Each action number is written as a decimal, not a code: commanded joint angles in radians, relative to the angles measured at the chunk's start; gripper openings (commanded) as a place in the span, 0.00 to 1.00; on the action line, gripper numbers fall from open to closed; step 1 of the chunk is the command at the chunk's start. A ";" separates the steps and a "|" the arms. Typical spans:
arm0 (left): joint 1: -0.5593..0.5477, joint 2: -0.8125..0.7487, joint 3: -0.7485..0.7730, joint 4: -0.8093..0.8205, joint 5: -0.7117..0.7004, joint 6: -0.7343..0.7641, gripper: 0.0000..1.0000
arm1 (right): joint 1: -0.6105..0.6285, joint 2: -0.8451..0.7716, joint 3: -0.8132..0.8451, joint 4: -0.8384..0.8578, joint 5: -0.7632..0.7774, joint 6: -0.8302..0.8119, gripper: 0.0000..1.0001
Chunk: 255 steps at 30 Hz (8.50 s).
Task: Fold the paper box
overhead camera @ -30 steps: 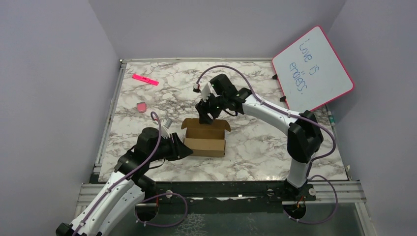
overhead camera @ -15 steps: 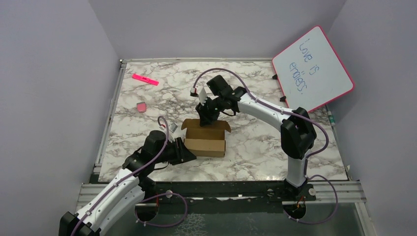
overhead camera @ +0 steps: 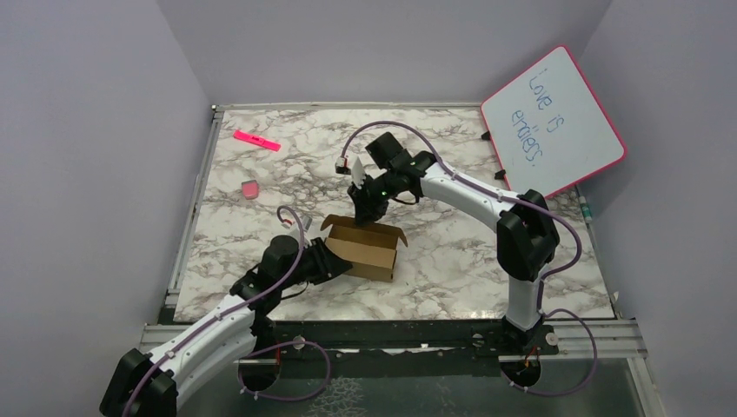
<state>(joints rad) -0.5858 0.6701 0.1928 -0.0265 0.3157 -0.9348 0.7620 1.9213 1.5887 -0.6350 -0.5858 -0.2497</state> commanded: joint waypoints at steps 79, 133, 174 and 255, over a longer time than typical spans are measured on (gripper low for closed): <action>0.207 0.566 0.816 -0.405 -0.159 0.979 0.57 | 0.013 -0.660 -0.654 0.312 0.580 0.622 0.40; 0.219 0.578 0.737 -0.367 0.054 0.716 0.34 | 0.013 -0.568 -0.602 0.345 0.645 0.912 0.14; 0.219 0.593 0.769 -0.404 -0.069 0.822 0.27 | 0.013 -0.543 -0.647 0.368 0.607 0.774 0.04; 0.221 0.460 0.589 -0.278 -0.089 0.645 0.19 | 0.013 -0.547 -0.591 0.393 0.644 0.764 0.03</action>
<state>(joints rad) -0.3622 1.1313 0.7746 -0.3172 0.1780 -0.2630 0.7712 1.3708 0.9649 -0.2474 0.0650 0.4789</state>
